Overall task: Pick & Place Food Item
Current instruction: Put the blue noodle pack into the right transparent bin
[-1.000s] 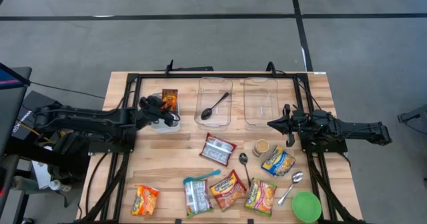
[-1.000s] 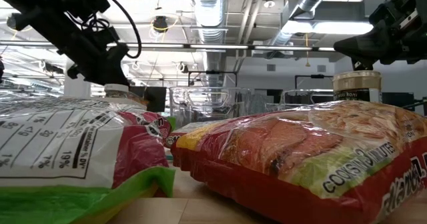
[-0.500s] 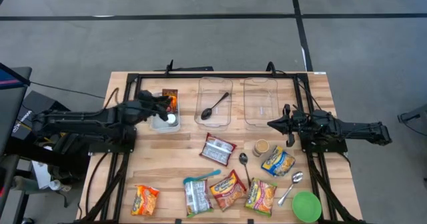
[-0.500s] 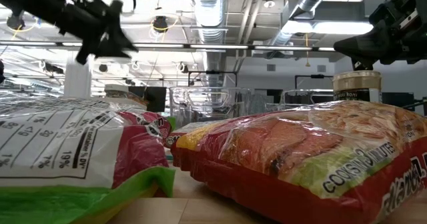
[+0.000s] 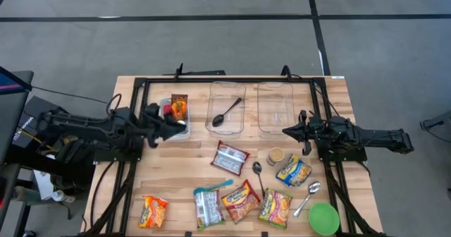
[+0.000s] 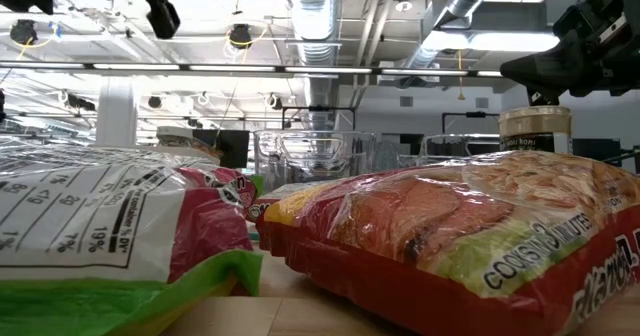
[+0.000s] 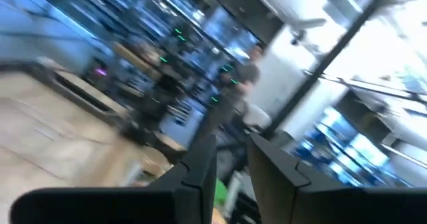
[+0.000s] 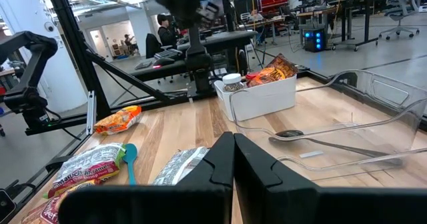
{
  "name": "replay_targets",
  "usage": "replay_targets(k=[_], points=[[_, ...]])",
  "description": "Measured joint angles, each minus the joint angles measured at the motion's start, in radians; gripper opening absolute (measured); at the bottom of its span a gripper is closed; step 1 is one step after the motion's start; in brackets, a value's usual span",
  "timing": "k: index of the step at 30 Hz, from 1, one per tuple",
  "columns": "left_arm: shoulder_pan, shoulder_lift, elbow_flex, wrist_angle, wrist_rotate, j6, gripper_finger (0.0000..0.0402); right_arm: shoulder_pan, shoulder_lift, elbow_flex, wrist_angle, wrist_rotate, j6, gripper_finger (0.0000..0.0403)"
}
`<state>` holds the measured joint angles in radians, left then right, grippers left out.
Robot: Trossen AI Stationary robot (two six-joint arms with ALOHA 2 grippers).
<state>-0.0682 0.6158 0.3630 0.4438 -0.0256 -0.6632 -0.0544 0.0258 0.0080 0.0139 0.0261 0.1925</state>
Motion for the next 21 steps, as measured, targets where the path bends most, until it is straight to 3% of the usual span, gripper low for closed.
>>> replay_targets(k=[5,12,21], points=[[-0.15,0.061,0.0,0.019,-0.041,0.001,0.0047,0.0,0.0,0.0,0.0,0.0,0.0,0.0],[-0.328,0.212,0.0,0.098,-0.205,0.002,0.0007,0.0,0.0,0.0,0.0,0.0,0.0,0.0],[-0.465,0.416,0.0,0.288,-0.395,-0.035,0.0001,0.0,0.0,0.0,0.0,0.0,0.0,0.0]])
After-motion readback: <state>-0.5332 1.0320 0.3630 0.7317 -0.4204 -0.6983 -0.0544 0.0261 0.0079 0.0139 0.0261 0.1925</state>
